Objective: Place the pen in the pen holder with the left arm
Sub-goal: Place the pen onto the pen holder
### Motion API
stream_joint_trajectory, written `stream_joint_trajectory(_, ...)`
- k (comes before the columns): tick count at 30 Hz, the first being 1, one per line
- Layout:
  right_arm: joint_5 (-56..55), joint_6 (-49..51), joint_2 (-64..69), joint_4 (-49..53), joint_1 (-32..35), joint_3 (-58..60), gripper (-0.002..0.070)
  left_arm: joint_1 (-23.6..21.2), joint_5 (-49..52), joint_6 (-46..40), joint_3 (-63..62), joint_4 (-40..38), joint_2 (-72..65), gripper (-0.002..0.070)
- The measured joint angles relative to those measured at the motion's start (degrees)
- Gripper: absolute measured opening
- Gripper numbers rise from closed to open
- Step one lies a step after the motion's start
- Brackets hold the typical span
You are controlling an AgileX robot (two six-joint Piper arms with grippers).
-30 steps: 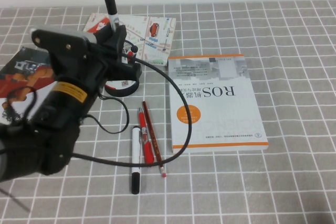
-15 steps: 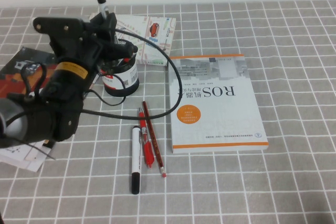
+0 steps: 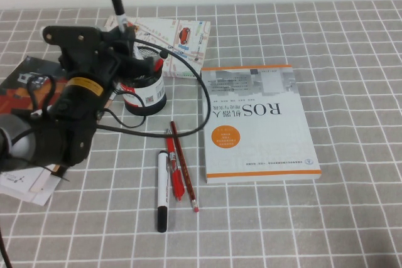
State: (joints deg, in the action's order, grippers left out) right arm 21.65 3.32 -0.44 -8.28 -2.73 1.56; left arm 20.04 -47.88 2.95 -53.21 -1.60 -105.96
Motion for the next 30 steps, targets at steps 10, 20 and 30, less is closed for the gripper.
stream_joint_trajectory(10, 0.00, 0.00, 0.00, 0.00, 0.00, 0.00, -0.0015, -1.00, 0.87, 0.22, 0.00, 0.81, 0.00, 0.0109)
stream_joint_trajectory(20, 0.00, 0.00, 0.00, 0.00, 0.00, 0.00, -0.0015, -1.00, 3.03, -0.41, 0.00, 4.44, 0.00, 0.0109)
stream_joint_trajectory(30, 0.00, 0.00, 0.00, 0.00, 0.00, 0.00, -0.0015, -1.00, 4.39, -1.06, 0.00, 3.86, 0.00, 0.0274)
